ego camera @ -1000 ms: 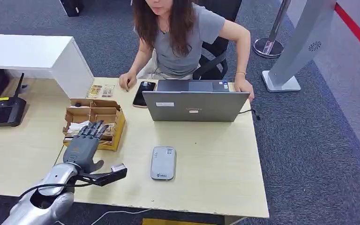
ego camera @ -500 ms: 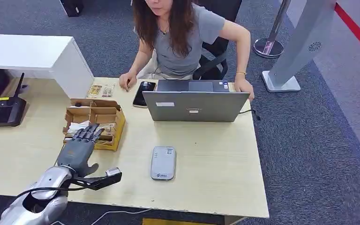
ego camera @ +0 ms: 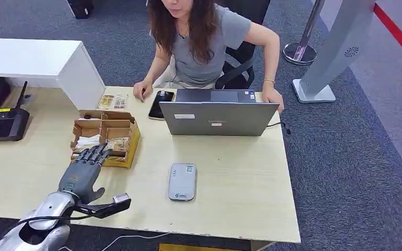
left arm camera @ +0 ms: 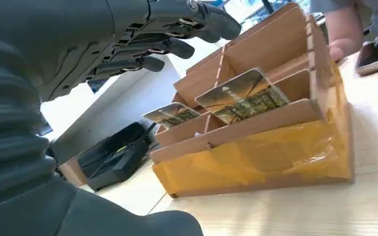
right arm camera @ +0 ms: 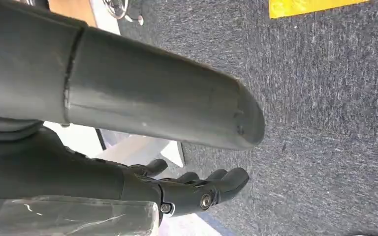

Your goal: Pass the card to the sensor for recognition and then transmit it.

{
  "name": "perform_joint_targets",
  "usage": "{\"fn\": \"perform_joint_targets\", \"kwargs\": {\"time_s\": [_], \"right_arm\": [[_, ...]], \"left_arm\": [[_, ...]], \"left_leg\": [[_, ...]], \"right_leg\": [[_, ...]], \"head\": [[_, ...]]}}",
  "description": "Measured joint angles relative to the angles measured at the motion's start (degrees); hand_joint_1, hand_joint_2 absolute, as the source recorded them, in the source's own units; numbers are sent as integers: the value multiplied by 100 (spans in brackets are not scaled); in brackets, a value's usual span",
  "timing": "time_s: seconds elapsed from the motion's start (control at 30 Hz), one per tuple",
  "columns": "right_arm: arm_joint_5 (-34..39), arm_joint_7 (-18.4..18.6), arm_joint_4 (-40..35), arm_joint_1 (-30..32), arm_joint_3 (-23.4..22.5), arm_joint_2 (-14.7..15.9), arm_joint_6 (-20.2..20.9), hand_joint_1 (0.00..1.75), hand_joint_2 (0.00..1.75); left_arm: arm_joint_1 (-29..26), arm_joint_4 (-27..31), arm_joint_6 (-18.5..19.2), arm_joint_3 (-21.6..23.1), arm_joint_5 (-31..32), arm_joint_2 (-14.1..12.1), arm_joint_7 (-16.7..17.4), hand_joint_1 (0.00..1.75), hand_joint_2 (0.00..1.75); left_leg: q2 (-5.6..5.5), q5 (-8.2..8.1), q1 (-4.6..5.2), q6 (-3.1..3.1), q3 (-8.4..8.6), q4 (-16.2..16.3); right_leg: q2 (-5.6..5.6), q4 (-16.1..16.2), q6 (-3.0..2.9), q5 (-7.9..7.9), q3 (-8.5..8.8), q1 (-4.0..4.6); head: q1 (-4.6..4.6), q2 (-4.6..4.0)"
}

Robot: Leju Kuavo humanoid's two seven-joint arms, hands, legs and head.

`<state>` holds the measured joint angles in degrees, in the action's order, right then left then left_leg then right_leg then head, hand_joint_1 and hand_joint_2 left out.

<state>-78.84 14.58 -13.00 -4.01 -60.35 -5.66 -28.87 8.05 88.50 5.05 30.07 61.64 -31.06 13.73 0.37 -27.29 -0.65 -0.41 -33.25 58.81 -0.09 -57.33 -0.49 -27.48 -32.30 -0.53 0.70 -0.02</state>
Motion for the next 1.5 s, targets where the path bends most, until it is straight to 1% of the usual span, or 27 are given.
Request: {"fn": "perform_joint_targets", "kwargs": {"time_s": [0.2, 0.37, 0.57, 0.73, 0.8, 1.0, 1.5], "right_arm": [[-63, 2, 0, -1, 2, 0, 44, 0, 0], [-87, 0, 0, -6, 4, 0, 59, 0, 0], [-103, -2, 0, -16, 9, 2, 61, 0, 0], [-131, -31, 0, -27, 22, 2, 79, 0, 0], [-171, -35, 0, -31, 33, 2, 83, 0, 0], [-205, -79, 0, -41, 46, 2, 120, 0, 0], [-229, -76, 0, -60, 66, 4, 142, 0, 0]], "left_arm": [[-100, -72, -153, -164, 340, 9, 125, 0, 175], [-172, -138, -155, -297, 516, 20, 208, 0, 175], [-235, -216, -212, -481, 669, 48, 214, 0, 175], [-272, -271, -483, -570, 929, 107, 24, 0, 175], [-280, -284, -540, -575, 981, 131, -55, 0, 175], [-272, -326, -868, -575, 1184, 260, -359, 0, 175], [-191, -391, -942, -575, 1263, 527, -400, 0, 175]], "left_leg": [[0, 0, 0, 0, 0, 0], [1, 0, 0, 0, 0, 0], [-1, 0, 0, 0, 0, 0], [0, 0, 0, 0, 0, 0], [0, 0, 0, 0, 0, 0], [0, 0, 0, 0, 0, 0], [0, 0, 0, 0, 1, 0]], "right_leg": [[0, 0, 0, 0, 0, 0], [1, 0, 0, 0, 0, 0], [-1, 0, 0, 0, 0, 0], [-1, 0, 0, 0, 0, 0], [0, 0, 0, 0, 0, 0], [0, 0, 0, 0, 0, 0], [1, 0, 0, 0, 0, 0]], "head": [[0, 0], [0, 0], [0, 0], [2, 0], [2, 0], [2, 0], [0, 0]]}}
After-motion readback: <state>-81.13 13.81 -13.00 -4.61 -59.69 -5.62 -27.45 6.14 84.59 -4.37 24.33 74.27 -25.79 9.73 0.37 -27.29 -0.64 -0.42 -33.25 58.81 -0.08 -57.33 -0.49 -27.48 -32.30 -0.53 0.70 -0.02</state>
